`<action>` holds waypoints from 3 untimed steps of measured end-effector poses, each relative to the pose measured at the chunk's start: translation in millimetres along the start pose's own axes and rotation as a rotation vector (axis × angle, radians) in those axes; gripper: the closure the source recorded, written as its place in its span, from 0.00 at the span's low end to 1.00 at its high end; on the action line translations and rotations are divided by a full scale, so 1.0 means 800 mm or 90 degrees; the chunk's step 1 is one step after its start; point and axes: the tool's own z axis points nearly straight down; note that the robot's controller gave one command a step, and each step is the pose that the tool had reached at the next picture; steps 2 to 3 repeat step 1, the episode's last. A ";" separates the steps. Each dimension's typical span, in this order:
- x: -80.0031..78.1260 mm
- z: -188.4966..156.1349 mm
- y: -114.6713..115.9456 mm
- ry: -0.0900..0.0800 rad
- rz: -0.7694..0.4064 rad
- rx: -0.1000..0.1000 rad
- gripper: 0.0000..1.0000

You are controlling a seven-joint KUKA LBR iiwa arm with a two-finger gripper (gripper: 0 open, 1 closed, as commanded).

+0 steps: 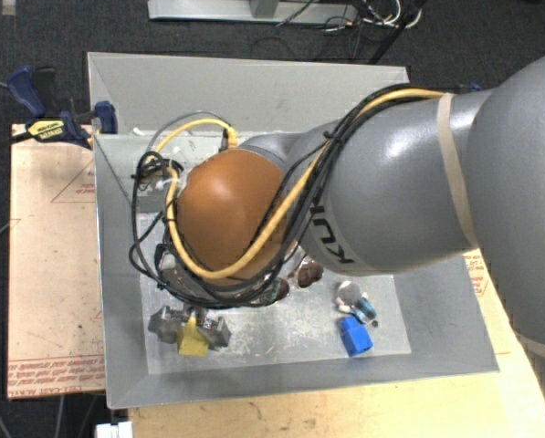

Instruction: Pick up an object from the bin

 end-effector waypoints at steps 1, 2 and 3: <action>0.000 -0.013 0.000 0.000 0.000 0.000 1.00; 0.000 -0.013 0.000 0.000 0.000 0.000 1.00; 0.000 -0.013 0.000 0.000 0.000 0.000 1.00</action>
Offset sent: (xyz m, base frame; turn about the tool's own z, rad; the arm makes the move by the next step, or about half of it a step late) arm 0.0001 -0.0002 0.0144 0.0000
